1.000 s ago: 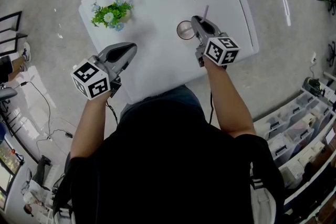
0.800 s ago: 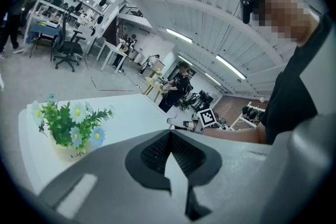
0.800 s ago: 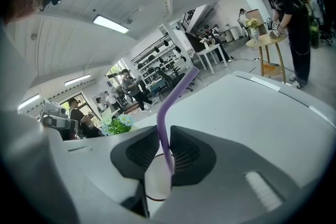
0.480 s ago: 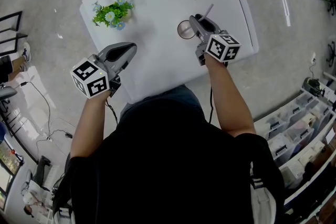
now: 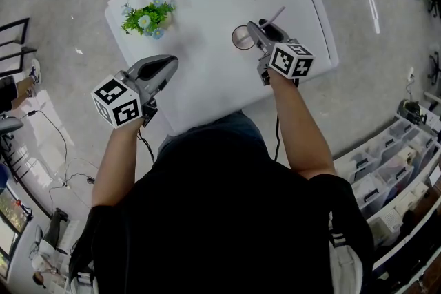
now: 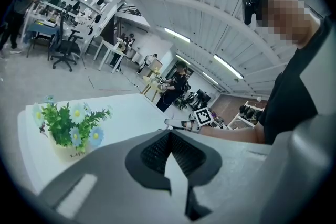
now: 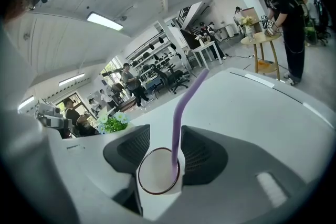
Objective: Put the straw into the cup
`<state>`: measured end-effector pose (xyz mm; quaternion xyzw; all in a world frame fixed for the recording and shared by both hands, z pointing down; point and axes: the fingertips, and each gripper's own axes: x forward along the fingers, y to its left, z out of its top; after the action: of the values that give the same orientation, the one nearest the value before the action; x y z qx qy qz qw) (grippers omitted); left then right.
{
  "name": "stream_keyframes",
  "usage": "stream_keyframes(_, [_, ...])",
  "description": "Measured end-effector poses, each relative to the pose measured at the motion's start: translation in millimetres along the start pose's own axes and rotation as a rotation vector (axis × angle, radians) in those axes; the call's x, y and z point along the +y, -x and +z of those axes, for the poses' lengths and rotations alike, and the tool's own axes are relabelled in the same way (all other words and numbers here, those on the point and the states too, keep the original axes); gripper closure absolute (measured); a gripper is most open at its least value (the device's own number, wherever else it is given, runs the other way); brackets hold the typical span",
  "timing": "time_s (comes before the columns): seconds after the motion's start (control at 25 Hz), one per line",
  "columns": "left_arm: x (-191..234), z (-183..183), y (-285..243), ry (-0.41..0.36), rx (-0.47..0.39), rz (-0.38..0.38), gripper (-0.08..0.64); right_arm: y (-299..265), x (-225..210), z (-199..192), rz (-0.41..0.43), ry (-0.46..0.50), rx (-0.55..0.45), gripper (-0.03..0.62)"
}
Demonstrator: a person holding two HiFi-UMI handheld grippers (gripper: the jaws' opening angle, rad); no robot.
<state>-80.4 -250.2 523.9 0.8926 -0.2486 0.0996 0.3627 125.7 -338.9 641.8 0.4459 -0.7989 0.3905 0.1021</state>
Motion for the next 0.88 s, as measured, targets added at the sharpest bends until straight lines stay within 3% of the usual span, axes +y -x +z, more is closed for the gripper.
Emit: stream_keyframes(0.88, [-16.0, 0.6, 13.0, -0.042, -0.004, -0.026, 0.560, 32.4, -9.8, -12.8, -0.089, -0.008, -0.044, 0.370])
